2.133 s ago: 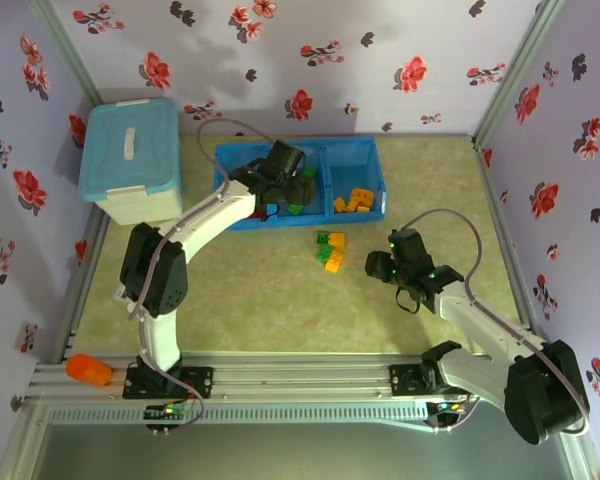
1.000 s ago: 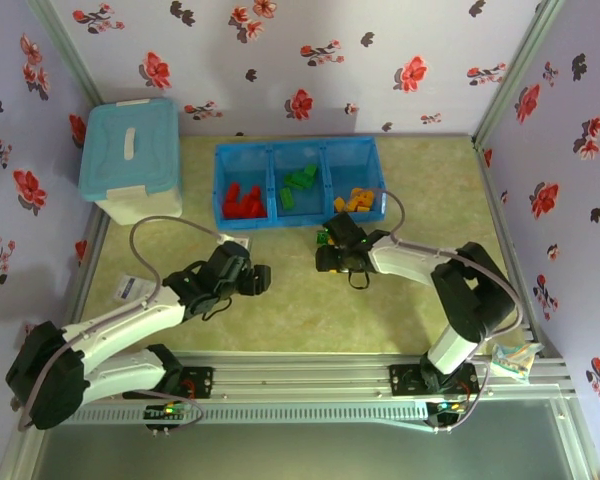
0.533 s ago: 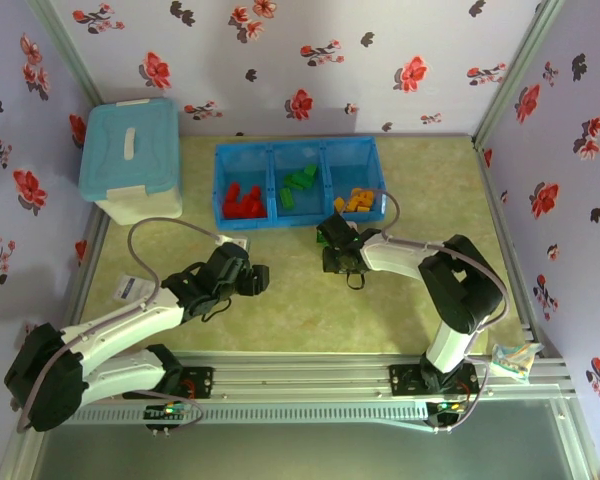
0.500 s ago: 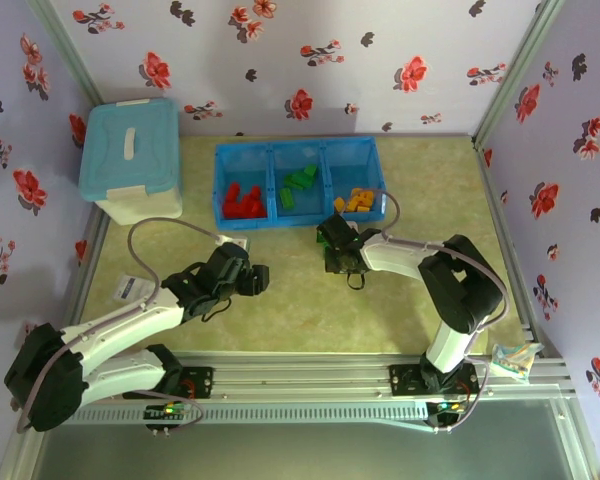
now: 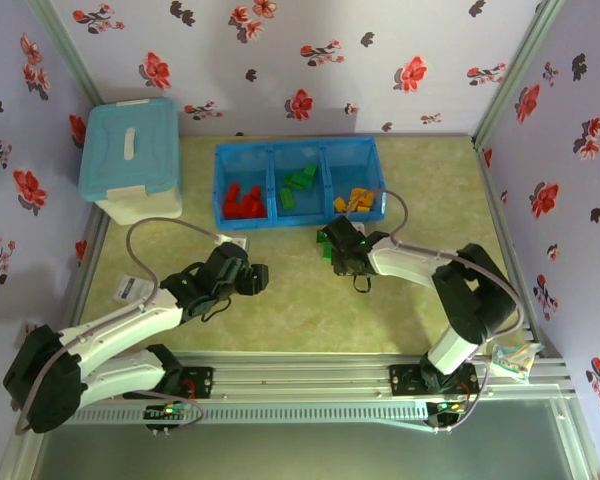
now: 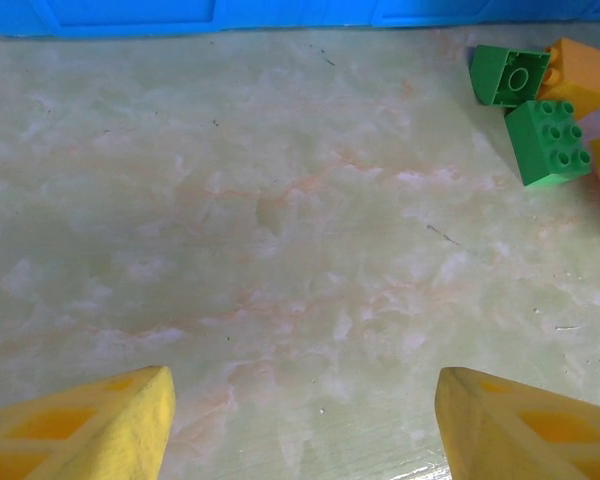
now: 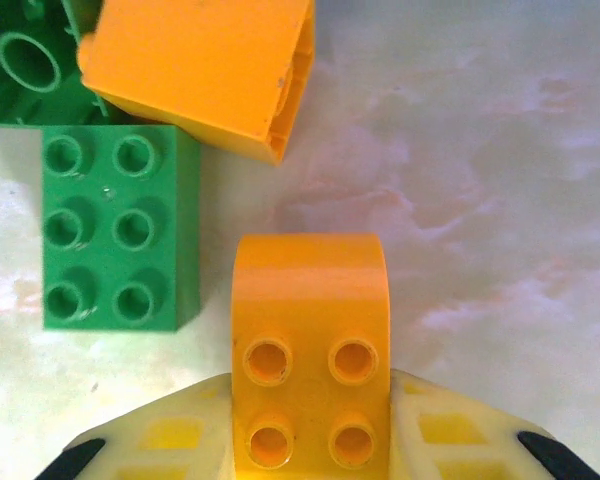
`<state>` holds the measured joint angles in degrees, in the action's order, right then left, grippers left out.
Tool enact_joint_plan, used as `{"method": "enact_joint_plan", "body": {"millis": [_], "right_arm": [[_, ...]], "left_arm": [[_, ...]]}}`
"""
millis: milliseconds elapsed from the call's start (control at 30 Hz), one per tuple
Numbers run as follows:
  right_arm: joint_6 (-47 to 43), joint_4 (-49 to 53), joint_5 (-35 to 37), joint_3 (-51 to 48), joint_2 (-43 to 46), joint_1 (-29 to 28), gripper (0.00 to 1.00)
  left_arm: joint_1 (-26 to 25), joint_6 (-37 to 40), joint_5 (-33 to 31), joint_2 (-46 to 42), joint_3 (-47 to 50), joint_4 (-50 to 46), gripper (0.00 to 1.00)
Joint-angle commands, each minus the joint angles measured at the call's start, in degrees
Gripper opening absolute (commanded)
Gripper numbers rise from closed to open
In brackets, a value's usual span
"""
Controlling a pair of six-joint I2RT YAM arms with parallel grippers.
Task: Sort the legos into containers by color
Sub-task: Pick up the lego from the center of the table, then place the lego in the container.
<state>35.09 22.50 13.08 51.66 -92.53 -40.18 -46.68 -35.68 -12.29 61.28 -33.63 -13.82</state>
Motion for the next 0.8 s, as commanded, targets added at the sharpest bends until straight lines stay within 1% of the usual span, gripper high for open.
{"method": "enact_joint_plan", "body": {"millis": [0,100,200,300,400,500,600,767], "right_arm": [[-0.54,4.29,4.65,0.29,6.02,0.08,0.17],[-3.00,7.36,5.47,2.52,8.94,1.97,0.18],[-5.58,8.54,3.28,5.28,10.19,5.64,0.18],[-8.14,9.48,1.49,9.24,9.15,8.76,0.18],[-9.99,9.34,-1.36,13.23,6.02,11.63,0.20],[-11.54,9.11,-4.12,17.97,0.73,14.27,0.20],[-13.26,11.16,-4.89,25.04,-5.29,16.09,0.19],[-14.70,13.87,-5.49,34.73,-12.85,17.67,0.20]], "left_arm": [[-0.35,-0.31,-1.81,-1.62,0.47,0.02,0.69],[-0.43,-0.37,-1.84,-1.62,0.56,0.19,0.68],[-0.61,-0.66,-1.86,-1.68,0.58,0.27,0.68],[-1.05,-0.72,-1.83,-1.68,0.55,0.09,0.68],[-2.08,-1.24,-1.85,-1.44,-0.03,-0.74,0.68],[-3.61,-1.83,-2.14,-1.09,-0.43,-0.68,0.68],[-4.97,-2.31,-2.47,-0.39,-0.86,-1.04,0.67],[-7.24,-3.00,-3.88,0.20,-1.26,-1.71,0.67]]}}
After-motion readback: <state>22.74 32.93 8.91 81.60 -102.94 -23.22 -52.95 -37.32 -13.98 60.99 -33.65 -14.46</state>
